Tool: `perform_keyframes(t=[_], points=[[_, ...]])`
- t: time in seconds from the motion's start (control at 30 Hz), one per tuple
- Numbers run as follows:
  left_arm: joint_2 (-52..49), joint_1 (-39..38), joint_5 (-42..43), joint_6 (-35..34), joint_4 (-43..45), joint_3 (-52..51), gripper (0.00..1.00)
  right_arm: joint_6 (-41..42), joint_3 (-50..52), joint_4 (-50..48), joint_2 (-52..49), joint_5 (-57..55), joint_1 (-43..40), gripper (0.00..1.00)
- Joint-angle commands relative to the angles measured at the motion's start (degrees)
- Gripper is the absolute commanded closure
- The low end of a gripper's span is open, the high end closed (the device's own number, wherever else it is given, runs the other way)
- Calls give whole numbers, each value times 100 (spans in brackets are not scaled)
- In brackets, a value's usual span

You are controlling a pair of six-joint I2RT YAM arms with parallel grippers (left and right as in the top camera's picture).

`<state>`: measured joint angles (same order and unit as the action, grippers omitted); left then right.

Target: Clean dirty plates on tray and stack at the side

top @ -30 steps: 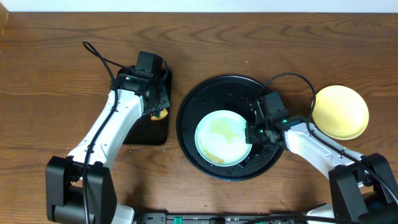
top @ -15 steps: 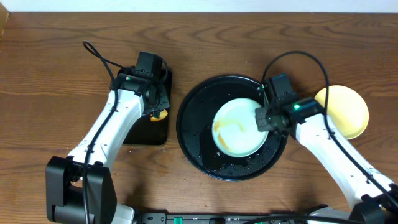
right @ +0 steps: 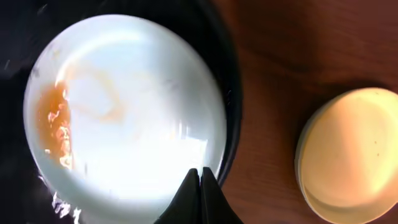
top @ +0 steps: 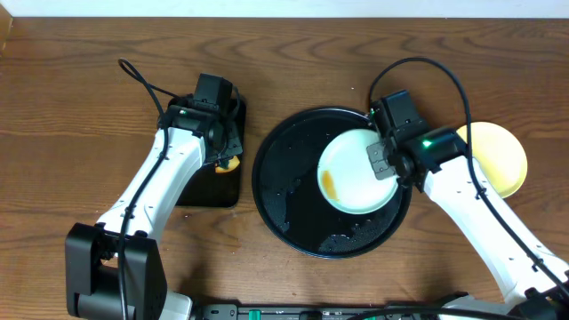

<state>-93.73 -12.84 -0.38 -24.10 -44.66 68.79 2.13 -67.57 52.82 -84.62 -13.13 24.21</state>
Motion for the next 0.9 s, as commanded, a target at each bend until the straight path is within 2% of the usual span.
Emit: perform_keyframes(t=[0.0, 0.13, 0.3, 0.4, 0.63, 0.87], points=[[87, 17, -74, 52, -11, -28, 92, -632, -111, 227, 74, 308, 74, 99], [87, 17, -74, 55, -11, -28, 92, -348, -111, 304, 74, -140, 74, 99], [87, 17, -74, 55, -13, -28, 92, 107, -111, 142, 74, -122, 50, 98], [87, 17, -74, 52, -31, -28, 92, 876, -103, 184, 72, -42, -76, 83], [87, 17, -74, 55, -37, -28, 92, 1495, 236, 208, 70, 715, -577, 72], [87, 17, -74, 55, -31, -28, 92, 1930, 1217, -116, 70, 1047, -817, 74]])
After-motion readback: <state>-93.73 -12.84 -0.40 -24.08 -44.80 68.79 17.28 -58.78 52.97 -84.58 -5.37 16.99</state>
